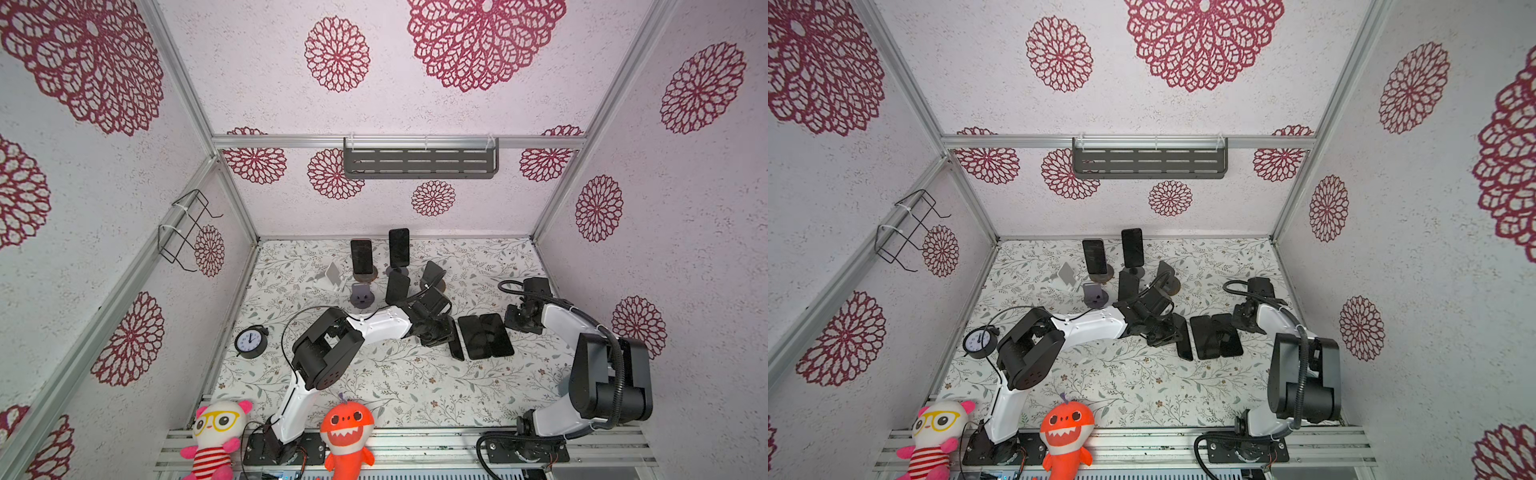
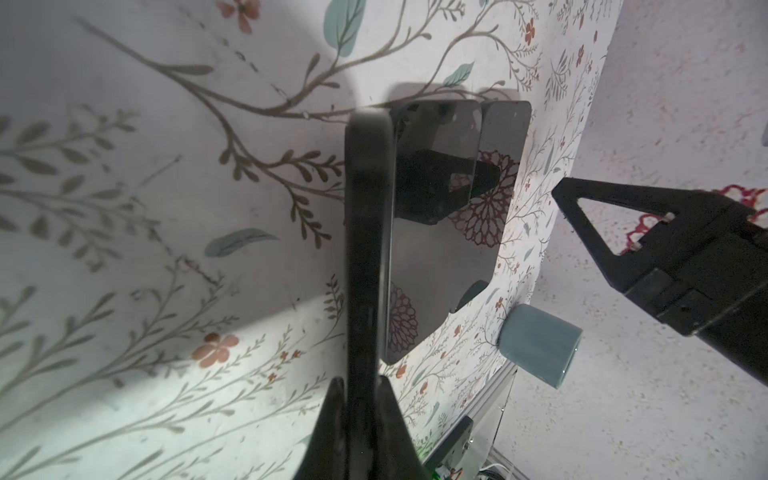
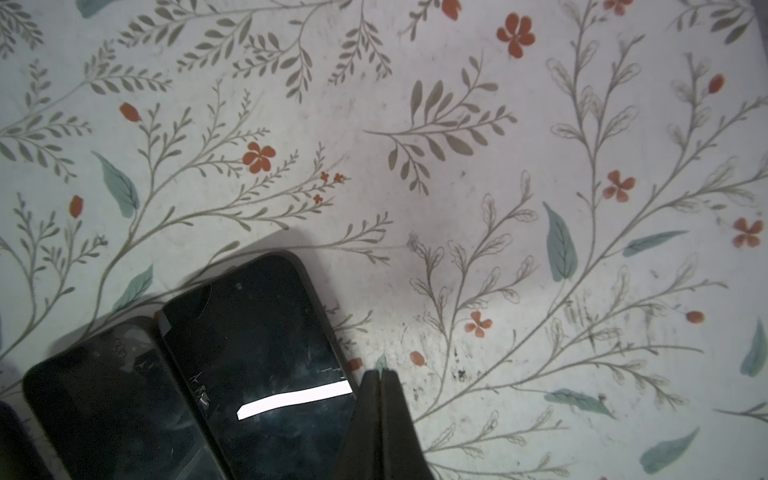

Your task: Remove the phone from the phone stand

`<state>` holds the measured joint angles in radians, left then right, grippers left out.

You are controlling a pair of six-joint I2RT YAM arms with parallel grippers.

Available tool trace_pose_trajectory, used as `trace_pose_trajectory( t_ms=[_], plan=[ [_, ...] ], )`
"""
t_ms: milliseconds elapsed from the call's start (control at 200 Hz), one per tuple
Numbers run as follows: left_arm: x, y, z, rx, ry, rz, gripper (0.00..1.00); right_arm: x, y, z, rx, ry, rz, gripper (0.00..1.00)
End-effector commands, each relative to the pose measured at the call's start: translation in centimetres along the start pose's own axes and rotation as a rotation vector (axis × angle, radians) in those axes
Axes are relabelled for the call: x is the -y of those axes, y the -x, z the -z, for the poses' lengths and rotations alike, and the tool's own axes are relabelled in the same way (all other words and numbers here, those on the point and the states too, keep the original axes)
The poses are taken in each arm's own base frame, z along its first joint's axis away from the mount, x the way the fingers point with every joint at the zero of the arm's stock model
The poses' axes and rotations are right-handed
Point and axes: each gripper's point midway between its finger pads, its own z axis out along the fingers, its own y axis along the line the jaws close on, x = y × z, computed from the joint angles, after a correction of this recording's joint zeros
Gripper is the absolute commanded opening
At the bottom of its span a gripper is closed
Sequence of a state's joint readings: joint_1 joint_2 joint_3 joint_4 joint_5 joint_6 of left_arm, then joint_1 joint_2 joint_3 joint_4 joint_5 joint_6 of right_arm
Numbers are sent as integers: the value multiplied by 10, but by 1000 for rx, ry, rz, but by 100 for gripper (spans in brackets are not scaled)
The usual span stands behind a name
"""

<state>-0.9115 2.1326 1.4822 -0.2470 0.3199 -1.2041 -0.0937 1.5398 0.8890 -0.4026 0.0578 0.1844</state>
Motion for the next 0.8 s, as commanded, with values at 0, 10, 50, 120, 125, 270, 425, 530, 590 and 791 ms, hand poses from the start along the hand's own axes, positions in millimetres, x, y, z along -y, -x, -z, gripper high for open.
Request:
trace_pose_trajectory(
  t_ms=[0, 10, 50, 120, 125, 270, 425, 530, 590, 791],
  plan=[
    [9, 2, -7, 18, -23, 1, 0, 6, 5, 0, 13, -30, 0, 0],
    [9, 2, -7, 17, -23, 1, 0, 7, 5, 0, 11, -33, 1, 0],
    [9, 2, -8, 16, -25, 1, 0, 8, 3, -1, 6, -42, 3, 0],
    [8, 1, -11, 11, -24, 3, 0, 10, 1, -5, -9, -48, 2, 0],
    [8, 1, -11, 11, -24, 3, 0, 10, 0, -6, -11, -49, 1, 0],
    [7, 1, -14, 5, -24, 4, 1, 9, -6, -16, -43, -49, 4, 0],
    [6, 2, -15, 3, -22, 6, 8, 6, -11, -21, -62, -29, 2, 0],
    [4, 1, -18, -1, -20, 9, 12, 5, -14, -22, -70, -24, 3, 0],
    [3, 1, -21, -8, -18, -4, 11, 5, -15, -22, -73, -23, 7, 0],
    [-8, -2, -32, -30, 3, 8, 15, 2, -17, -23, -82, -3, 9, 0]
  ],
)
